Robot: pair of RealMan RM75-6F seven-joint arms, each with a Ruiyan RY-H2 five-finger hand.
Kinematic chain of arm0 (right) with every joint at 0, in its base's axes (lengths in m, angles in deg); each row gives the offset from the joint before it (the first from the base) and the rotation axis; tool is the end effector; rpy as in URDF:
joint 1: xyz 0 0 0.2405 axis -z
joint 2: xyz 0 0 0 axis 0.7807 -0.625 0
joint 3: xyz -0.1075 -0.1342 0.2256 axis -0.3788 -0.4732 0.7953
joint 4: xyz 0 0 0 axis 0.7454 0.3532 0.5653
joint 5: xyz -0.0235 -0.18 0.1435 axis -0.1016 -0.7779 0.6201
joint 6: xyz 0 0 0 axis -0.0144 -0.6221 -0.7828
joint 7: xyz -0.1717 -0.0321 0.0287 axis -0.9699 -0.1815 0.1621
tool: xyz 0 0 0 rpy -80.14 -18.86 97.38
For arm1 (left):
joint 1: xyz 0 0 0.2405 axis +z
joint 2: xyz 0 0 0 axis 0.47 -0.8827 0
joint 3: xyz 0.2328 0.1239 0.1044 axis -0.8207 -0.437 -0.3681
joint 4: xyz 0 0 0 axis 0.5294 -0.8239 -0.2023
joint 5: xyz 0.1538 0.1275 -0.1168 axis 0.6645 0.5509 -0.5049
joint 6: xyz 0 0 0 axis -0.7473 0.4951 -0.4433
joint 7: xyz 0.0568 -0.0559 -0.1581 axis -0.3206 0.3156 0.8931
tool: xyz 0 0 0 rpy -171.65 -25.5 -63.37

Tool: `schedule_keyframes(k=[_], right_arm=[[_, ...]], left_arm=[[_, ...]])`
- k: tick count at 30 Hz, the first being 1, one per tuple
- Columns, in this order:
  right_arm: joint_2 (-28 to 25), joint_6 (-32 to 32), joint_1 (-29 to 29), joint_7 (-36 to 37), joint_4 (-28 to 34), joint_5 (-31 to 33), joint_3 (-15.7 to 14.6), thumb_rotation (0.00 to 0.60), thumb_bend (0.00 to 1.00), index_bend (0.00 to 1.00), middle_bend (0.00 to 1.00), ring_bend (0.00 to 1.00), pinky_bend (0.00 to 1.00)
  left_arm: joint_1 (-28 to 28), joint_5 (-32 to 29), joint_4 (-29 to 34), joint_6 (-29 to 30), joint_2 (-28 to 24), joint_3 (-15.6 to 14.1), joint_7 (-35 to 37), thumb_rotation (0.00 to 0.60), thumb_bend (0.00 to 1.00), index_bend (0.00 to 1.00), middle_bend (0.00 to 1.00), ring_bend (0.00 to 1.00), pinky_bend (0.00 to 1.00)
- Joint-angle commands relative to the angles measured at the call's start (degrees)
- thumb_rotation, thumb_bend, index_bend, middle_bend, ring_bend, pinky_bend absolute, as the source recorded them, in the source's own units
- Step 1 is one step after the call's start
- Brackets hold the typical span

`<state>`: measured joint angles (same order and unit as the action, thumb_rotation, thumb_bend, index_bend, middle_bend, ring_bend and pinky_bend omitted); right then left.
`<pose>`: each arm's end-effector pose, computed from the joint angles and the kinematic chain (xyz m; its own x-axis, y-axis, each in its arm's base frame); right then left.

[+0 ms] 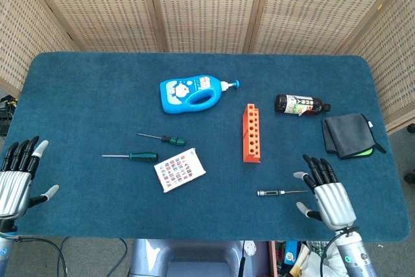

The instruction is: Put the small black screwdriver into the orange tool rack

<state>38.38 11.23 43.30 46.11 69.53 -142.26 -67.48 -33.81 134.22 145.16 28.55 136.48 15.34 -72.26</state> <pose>-0.2719 -0.2205 0.0576 0.3546 -0.0609 0.9330 -0.9140 -0.2331 0.3322 -0.3193 0.2213 0.1349 0.4777 -0.0823 0.8747 0.8716 -0.0804 -0.4835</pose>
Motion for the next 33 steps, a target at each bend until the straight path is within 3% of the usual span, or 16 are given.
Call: schedule_keyframes(k=[1, 12, 33], right_arm=[[2.6, -2.8, -1.5, -1.8, -0.1, 1.5, 0.1, 0.600, 0.17, 0.31, 0.00, 0.00, 0.00], [8.7, -9.4, -4.7, -5.0, -2.5, 5.7, 0.8, 0.600, 0.22, 0.36, 0.00, 0.00, 0.00], [12.0, -14.7, -7.9, -5.6, -6.5, 13.1, 2.7, 0.600, 0.23, 0.39, 0.00, 0.00, 0.00]], left_arm=[[0.0, 0.0, 0.0, 0.0, 0.0, 0.0, 0.1, 0.600, 0.00, 0.00, 0.00, 0.00, 0.00], [0.1, 0.0, 0.0, 0.2, -0.2, 0.1, 0.6, 0.600, 0.00, 0.00, 0.00, 0.00, 0.00], [-0.1, 0.0, 0.0, -0.2, 0.0, 0.0, 0.2, 0.600, 0.00, 0.00, 0.00, 0.00, 0.00]])
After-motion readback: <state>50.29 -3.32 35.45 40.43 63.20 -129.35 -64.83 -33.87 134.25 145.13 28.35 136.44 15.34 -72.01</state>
